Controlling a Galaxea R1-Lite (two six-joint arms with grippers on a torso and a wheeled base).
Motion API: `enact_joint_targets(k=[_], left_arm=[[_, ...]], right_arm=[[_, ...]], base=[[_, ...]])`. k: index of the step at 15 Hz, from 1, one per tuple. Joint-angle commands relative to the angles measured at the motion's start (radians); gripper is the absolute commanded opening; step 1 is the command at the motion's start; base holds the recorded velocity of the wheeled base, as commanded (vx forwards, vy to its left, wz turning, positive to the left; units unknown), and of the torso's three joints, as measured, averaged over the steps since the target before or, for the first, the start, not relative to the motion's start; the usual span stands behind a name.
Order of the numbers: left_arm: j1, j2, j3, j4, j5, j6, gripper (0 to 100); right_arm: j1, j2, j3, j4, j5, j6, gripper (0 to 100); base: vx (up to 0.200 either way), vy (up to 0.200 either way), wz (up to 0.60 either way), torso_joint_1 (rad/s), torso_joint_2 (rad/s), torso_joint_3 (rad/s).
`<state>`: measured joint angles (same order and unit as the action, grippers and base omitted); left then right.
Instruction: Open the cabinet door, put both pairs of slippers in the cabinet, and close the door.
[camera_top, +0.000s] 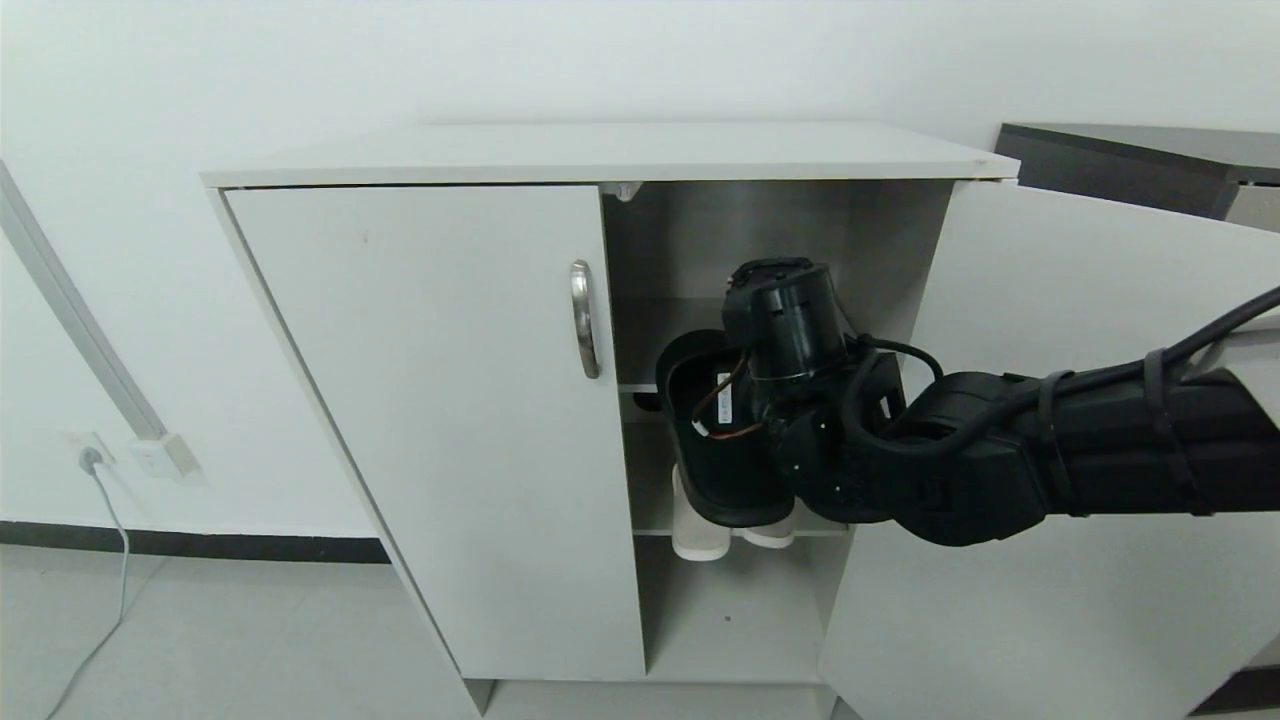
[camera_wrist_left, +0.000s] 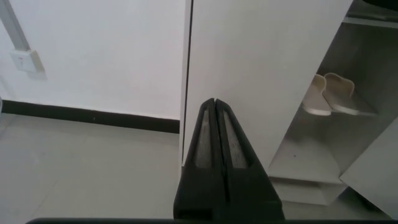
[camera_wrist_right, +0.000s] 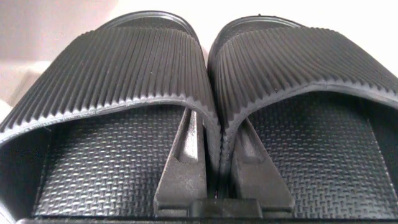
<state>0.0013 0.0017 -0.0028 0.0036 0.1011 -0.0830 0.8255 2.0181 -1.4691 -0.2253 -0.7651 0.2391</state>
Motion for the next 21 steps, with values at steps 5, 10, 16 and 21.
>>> enact_joint_targets(k=[5, 10, 16, 21], left_arm=[[0.0, 0.0, 0.0, -0.001, 0.0, -0.003, 0], [0.0, 0.0, 0.001, -0.001, 0.0, -0.001, 0], [0.0, 0.0, 0.001, -0.001, 0.0, -0.003, 0], [0.0, 0.0, 0.001, -0.001, 0.002, -0.004, 0]], right_arm=[[0.015, 0.013, -0.003, 0.0, 0.0, 0.003, 0], [0.012, 0.036, -0.016, 0.003, 0.004, 0.005, 0], [-0.045, 0.165, -0.194, 0.043, 0.01, 0.003, 0], [-0.08, 0.228, -0.373, 0.173, 0.013, 0.005, 0]], base=[[0.12, 0.0, 0.0, 0.002, 0.0, 0.005], [0.0, 0.0, 0.0, 0.0, 0.0, 0.0], [0.0, 0.0, 0.0, 0.0, 0.0, 0.0], [0.0, 0.0, 0.0, 0.0, 0.0, 0.0]])
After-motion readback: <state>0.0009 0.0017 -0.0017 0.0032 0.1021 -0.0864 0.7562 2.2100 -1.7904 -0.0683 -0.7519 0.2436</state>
